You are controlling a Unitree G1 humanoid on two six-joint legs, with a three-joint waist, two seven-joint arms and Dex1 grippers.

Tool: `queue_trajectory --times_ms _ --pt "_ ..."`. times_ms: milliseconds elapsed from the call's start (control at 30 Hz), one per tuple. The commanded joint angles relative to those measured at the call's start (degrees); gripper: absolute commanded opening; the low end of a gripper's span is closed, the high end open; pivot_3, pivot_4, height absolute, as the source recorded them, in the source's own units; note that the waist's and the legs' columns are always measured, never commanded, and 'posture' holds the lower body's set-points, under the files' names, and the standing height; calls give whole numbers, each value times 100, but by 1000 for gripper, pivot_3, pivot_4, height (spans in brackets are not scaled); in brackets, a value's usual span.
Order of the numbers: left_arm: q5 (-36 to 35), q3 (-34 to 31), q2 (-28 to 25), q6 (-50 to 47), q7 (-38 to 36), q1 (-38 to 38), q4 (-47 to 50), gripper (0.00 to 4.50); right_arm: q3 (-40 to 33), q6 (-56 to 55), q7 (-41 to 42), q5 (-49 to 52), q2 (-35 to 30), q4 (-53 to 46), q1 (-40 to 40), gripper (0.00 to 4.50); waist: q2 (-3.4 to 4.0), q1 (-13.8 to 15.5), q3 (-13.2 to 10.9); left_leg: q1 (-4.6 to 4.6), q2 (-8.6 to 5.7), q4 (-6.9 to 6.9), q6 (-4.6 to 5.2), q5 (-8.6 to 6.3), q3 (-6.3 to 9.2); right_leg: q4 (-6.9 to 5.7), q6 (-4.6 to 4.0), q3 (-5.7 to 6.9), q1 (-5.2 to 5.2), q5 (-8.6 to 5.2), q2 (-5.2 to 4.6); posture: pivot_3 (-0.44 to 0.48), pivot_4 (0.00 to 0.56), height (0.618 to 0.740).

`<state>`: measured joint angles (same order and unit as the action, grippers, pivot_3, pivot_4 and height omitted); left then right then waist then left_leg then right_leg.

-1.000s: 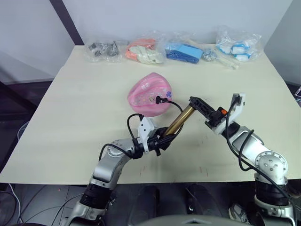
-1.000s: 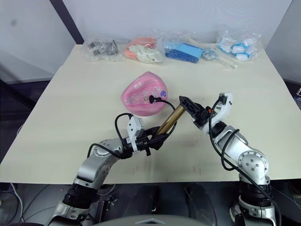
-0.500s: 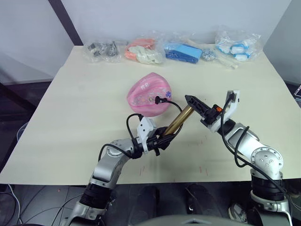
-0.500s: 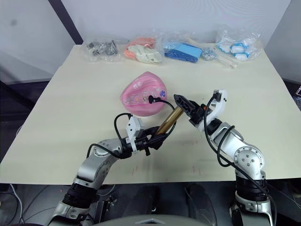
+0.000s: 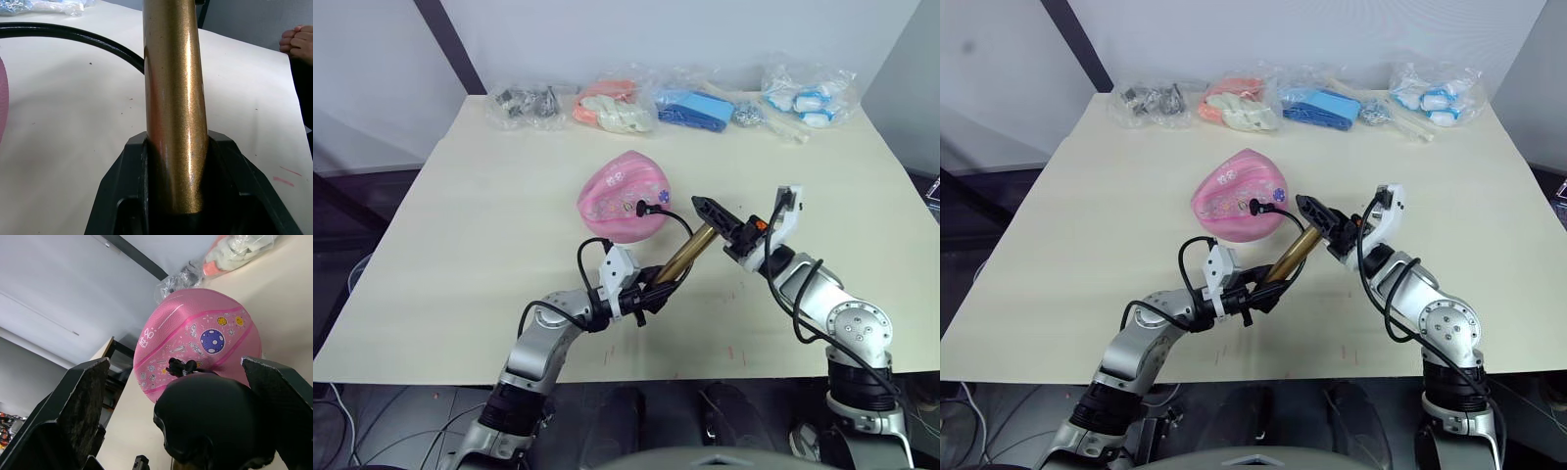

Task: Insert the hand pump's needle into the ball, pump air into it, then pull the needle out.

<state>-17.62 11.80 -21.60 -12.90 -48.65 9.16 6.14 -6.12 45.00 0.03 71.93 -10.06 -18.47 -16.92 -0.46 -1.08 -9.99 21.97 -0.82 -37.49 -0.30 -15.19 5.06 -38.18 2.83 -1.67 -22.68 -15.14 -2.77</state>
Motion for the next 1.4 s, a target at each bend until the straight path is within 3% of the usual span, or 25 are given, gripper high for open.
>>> queue_trajectory --times_ms 33,800,900,1000,1033,1400 --pt "-14 -18 41 66 -3 62 132 1079 -5 -5 87 77 60 -126 -198 4500 0 -2 0 0 0 0 0 0 0 0 0 0 0 0 0 0 150 738" --pt "16 1 4 -1 15 -71 248 1079 -83 9 185 72 46 -78 -198 4500 0 -5 0 0 0 1 0 0 0 0 0 0 -1 0 0 0 150 738" --pt "27 5 22 -10 38 -65 244 1079 -81 4 199 29 41 -58 -187 3639 0 -4 0 1 0 1 0 0 1 0 0 0 -1 0 0 0 150 738" --pt "20 -7 29 -26 50 -62 245 1079 -85 4 198 -12 58 -39 -189 1981 0 -6 0 0 0 1 0 0 0 0 0 0 -1 0 0 0 150 738" --pt "18 -10 27 -29 52 -64 251 1079 -88 4 195 -22 67 -36 -189 1753 1 -9 0 0 0 1 0 0 0 0 0 0 -1 0 0 0 150 738" --pt "1 -7 3 -76 42 -142 246 1079 -163 -46 207 -54 125 -59 -242 1740 1 -8 0 1 0 4 0 0 1 1 0 -1 -2 0 0 0 150 738"
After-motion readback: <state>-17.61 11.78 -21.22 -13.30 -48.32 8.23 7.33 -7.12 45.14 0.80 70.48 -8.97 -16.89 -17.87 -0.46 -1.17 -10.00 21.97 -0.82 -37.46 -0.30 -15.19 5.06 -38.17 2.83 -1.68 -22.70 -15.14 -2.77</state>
